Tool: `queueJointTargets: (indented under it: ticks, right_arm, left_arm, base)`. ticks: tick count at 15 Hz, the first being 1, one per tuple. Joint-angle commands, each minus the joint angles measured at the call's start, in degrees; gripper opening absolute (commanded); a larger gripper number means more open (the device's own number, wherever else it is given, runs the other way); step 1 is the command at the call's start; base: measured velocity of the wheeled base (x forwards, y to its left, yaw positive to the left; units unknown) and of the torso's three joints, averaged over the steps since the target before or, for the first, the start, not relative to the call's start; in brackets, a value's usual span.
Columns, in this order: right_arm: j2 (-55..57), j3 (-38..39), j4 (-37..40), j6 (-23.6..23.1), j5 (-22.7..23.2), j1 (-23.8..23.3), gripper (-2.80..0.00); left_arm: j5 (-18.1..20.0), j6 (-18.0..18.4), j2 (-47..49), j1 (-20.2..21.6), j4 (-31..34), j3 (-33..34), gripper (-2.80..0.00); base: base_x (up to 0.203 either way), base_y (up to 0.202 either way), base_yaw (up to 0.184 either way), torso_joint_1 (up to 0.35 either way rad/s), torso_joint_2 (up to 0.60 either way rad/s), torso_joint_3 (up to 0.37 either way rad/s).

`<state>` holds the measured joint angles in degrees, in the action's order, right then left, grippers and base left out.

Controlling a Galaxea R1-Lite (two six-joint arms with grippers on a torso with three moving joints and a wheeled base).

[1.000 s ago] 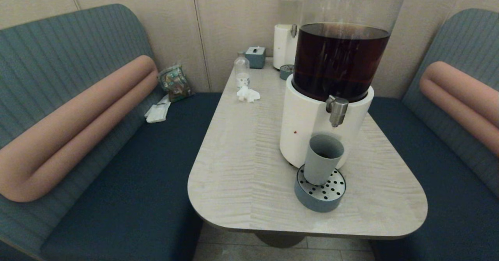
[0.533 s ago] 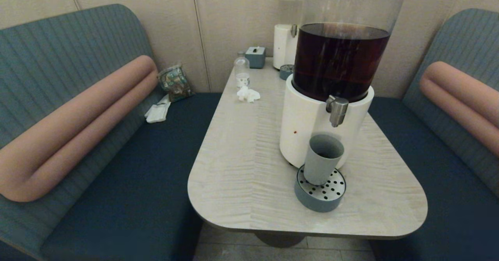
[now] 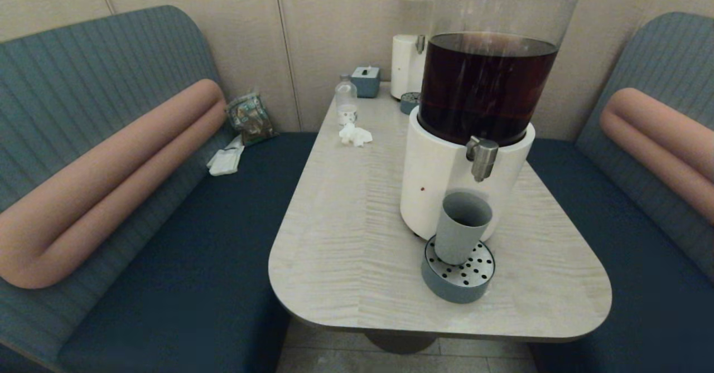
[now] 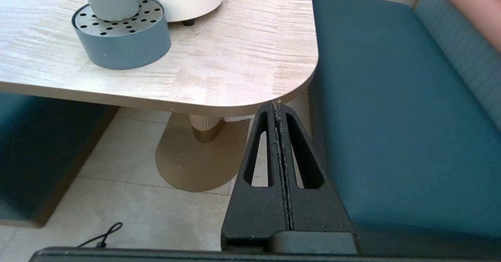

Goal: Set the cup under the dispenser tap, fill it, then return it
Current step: Turn on the faucet

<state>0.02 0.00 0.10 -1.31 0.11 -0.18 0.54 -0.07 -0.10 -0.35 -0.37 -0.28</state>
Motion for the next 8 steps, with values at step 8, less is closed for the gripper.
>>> queueJointTargets:
  ticks: [8]
  right_arm:
    - [0.0, -0.1, 0.2, 0.2, -0.2, 0.0, -2.8]
  left_arm:
    - [0.0, 0.0, 0.1, 0.0, 0.0, 0.2, -2.8]
  base:
    - [0.0, 0.0, 0.0, 0.0, 0.0, 0.0]
